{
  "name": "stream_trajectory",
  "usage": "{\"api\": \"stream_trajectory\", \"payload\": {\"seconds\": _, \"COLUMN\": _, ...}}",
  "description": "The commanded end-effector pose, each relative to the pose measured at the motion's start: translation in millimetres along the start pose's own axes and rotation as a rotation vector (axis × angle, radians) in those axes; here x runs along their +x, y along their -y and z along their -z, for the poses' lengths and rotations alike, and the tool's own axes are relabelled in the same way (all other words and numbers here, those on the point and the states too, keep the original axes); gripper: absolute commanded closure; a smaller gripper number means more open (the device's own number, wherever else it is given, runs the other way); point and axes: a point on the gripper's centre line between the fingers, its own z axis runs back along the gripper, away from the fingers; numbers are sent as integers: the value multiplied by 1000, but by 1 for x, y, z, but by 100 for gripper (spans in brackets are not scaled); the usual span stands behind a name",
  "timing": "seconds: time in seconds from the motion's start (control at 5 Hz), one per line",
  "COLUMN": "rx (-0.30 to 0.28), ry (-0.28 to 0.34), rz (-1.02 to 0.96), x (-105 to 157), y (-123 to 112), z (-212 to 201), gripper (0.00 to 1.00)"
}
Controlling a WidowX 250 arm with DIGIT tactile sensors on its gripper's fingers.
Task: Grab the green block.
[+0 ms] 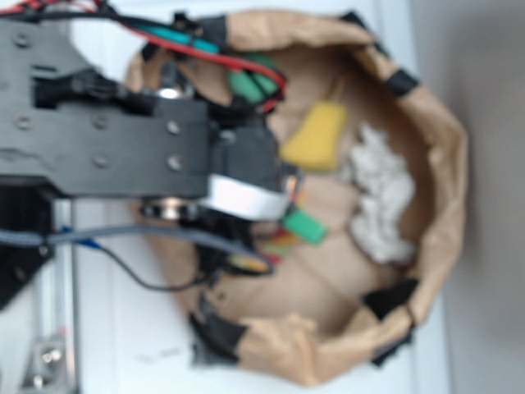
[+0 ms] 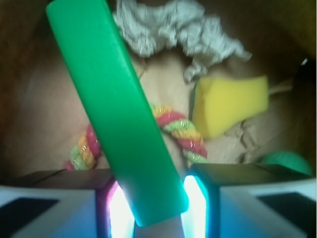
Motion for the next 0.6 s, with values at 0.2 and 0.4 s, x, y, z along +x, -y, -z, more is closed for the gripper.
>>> {"api": "stream_trajectory", "payload": {"seconds": 0.2, "rx": 8, "ry": -49, "rz": -368, "x": 10, "y": -11, "z": -60, "gripper": 100}}
{"api": "stream_trajectory", "payload": {"seconds": 0.4, "rx": 40, "ry": -60, "rz": -371, "x": 14, "y": -5, "z": -49, "gripper": 100}}
